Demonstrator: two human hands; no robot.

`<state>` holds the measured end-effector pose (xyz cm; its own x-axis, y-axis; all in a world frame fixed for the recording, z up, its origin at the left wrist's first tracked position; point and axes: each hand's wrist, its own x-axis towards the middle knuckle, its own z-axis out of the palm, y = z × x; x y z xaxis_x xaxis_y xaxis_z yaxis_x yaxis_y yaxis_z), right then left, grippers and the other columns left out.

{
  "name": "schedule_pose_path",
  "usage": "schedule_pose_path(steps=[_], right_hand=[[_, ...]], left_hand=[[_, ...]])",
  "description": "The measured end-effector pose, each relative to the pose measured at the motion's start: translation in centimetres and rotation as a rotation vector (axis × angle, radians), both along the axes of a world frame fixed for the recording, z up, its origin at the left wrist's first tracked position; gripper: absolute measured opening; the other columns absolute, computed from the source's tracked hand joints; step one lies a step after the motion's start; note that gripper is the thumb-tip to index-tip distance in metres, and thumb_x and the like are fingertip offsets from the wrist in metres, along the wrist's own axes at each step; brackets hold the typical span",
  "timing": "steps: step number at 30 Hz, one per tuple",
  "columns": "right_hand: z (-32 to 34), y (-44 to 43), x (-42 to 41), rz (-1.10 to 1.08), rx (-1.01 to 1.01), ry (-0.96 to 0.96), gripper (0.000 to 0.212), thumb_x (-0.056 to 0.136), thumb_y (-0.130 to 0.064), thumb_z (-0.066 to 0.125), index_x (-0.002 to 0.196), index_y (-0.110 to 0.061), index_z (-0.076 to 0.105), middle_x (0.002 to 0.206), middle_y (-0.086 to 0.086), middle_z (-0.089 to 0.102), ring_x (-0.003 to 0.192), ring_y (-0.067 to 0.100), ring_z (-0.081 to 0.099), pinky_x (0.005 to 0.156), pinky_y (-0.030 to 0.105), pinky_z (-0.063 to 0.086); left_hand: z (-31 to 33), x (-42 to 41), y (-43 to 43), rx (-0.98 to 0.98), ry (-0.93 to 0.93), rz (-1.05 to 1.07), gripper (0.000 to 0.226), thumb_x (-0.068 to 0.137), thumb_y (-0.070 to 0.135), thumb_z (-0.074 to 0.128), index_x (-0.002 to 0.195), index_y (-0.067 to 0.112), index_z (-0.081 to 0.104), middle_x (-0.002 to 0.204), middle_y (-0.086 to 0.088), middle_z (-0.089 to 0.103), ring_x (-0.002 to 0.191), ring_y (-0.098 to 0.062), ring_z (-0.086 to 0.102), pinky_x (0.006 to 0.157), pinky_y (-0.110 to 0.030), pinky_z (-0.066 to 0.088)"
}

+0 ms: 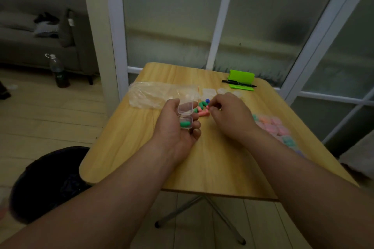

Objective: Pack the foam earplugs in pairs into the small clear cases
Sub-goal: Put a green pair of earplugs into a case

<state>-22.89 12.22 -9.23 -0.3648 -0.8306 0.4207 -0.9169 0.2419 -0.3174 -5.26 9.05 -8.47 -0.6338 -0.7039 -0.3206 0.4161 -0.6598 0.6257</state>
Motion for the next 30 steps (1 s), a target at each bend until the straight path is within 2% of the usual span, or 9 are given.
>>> schedule_pose_path(steps=[3,9,14,20,24,30], right_hand=[[0.2,-1.4,0.4,0.019,0.024,0.038,0.015,0.098,-0.027,0.065,0.108,-0.024,0.076,0.103,-0.001,0.063,0.096,0.019,0.061,0.075,0.034,0.046],[0.1,-3.4,0.9,0.026,0.138,0.065,0.028,0.091,-0.039,0.067,0.116,-0.029,0.075,0.11,0.0,0.063,0.1,0.02,0.062,0.073,0.032,0.043],[-0.6,-4.2,0.6,0.004,0.171,0.032,0.03,0.085,-0.049,0.075,0.108,-0.03,0.075,0.106,0.001,0.062,0.095,0.021,0.062,0.071,0.033,0.044],[-0.5,-4.2,0.8,0.045,0.161,0.052,0.031,0.083,-0.055,0.076,0.101,-0.03,0.076,0.1,-0.001,0.063,0.09,0.019,0.062,0.071,0.035,0.052],[-0.3,-4.2,1.1,0.059,0.144,0.115,0.022,0.086,-0.048,0.071,0.096,-0.029,0.078,0.096,-0.001,0.066,0.089,0.022,0.064,0.07,0.036,0.053],[0.1,-3.5,1.3,0.09,0.103,0.153,0.026,0.091,-0.033,0.062,0.106,-0.027,0.082,0.096,0.001,0.07,0.09,0.024,0.064,0.071,0.036,0.051]], left_hand=[[0.1,0.1,-0.2,0.004,0.009,0.009,0.045,0.104,0.044,0.04,0.12,0.012,0.066,0.063,-0.002,0.056,0.054,-0.012,0.044,0.056,-0.026,0.034],[0.1,0.2,-0.4,0.025,0.032,0.016,0.043,0.104,0.044,0.041,0.119,0.013,0.065,0.066,-0.002,0.053,0.055,-0.012,0.042,0.057,-0.025,0.032],[0.5,0.3,-0.3,0.005,0.026,0.009,0.043,0.106,0.045,0.037,0.109,0.013,0.066,0.061,-0.001,0.055,0.052,-0.011,0.041,0.056,-0.025,0.029],[0.4,0.3,-0.3,0.006,0.027,0.007,0.045,0.105,0.044,0.037,0.101,0.012,0.067,0.062,-0.002,0.056,0.055,-0.012,0.04,0.058,-0.025,0.028],[0.4,0.2,-0.2,0.008,0.025,0.013,0.043,0.105,0.044,0.038,0.106,0.012,0.067,0.063,-0.001,0.055,0.054,-0.012,0.042,0.058,-0.025,0.03],[0.5,0.2,-0.2,0.008,0.038,0.011,0.044,0.106,0.045,0.038,0.102,0.012,0.066,0.064,-0.002,0.053,0.056,-0.012,0.04,0.059,-0.025,0.029]])
